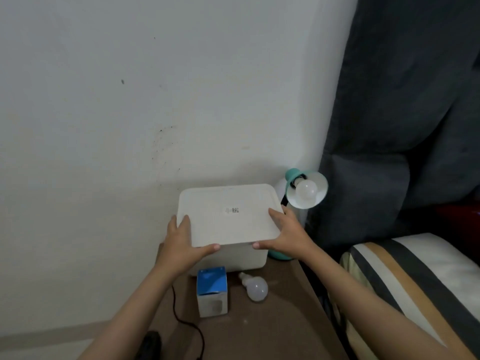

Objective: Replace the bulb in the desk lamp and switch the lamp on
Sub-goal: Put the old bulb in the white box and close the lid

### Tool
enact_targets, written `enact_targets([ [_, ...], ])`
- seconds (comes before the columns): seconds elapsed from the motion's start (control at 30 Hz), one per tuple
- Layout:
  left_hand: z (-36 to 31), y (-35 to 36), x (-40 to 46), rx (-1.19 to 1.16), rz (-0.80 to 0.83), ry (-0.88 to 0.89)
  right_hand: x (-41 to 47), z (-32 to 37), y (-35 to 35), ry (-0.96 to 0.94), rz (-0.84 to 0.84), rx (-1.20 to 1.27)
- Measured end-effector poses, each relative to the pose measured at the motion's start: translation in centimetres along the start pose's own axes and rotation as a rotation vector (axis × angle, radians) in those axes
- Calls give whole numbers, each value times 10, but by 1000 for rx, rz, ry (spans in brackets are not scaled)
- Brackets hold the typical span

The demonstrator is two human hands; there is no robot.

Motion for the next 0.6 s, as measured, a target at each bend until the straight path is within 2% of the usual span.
enact_targets([
  [0.13, -13, 11, -72, -25, -40, 69, -74, -9, -3, 14, 12, -36],
  [0.33, -21, 53, -172, -69, 1, 83, -183, -61, 4, 141, 14, -112],
  [0.47, -8, 88, -224, -49, 24, 27, -228, -90, 18, 216, 133, -175],
  [0.6, 14, 121, -252, -61, 113, -47, -249, -111, 37, 315, 253, -234],
])
Point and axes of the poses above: each hand's wrist, its own x-axis towards the middle knuckle, its own y-axis out of the palm, z = x × y, the point moved 8 cm from there along x, towards the middle knuckle, and after that the axes turned 5 degrees about x, right-handed, at the moved point
